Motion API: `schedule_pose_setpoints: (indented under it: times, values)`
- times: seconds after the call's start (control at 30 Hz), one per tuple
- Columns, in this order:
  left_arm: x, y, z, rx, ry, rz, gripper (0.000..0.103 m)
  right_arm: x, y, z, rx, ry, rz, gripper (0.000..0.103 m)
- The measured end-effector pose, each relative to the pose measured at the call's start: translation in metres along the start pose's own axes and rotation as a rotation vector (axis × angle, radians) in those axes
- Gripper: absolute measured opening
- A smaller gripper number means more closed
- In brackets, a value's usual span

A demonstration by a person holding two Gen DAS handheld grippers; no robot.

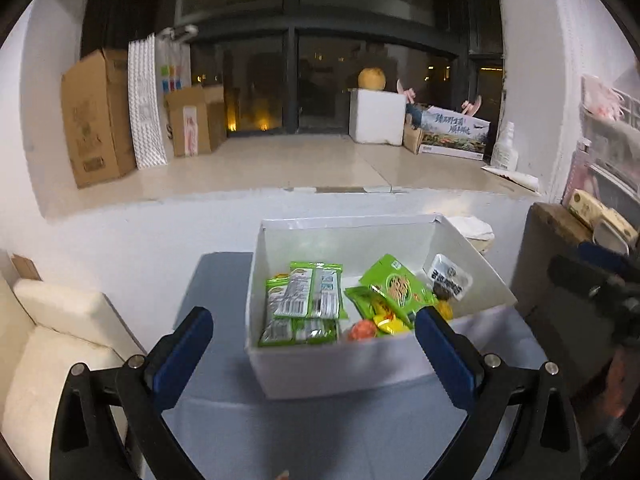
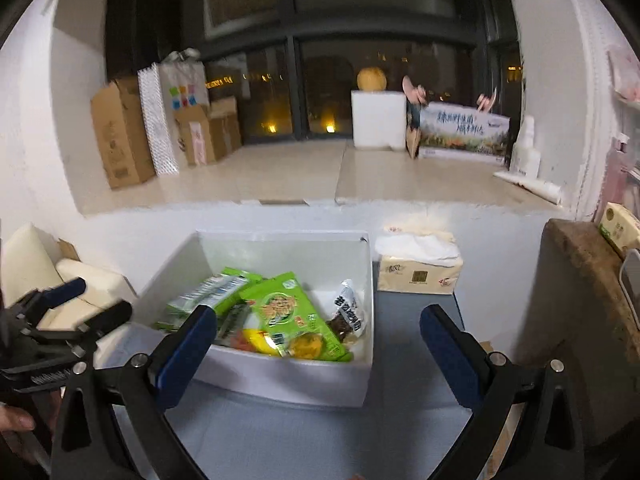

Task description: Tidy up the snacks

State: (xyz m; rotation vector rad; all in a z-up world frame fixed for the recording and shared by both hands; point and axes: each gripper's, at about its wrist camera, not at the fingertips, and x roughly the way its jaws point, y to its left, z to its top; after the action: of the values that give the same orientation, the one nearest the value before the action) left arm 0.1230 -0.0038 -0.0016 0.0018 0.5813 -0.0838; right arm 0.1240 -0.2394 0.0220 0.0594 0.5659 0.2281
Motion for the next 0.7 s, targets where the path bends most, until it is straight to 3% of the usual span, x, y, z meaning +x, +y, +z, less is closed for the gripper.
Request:
schedule_pose_setpoints:
  times: [0.23, 0.3, 0.53, 0.7]
  values:
    - [-0.054, 0.000, -0.033, -0.061, 0.026, -0.042, 0.103, -0.054, 0.015, -0.036, -0.008, 0.019, 0.080, 0.103]
    - [-0.072, -0.002, -0.040, -0.066, 0.031, -0.019, 0.103, -0.064, 0.018, -0.049, 0.006, 0.029, 0.103, 0.103]
    - [-0.098, 0.002, -0.067, -0.085, 0.053, -0.026, 0.103, -0.081, 0.022, -0.089, 0.089, 0.074, 0.094, 0.103]
    - [-0.098, 0.004, -0.082, -0.090, 0.084, -0.026, 0.103, -0.077, 0.029, -0.102, 0.062, 0.116, 0.069, 0.103]
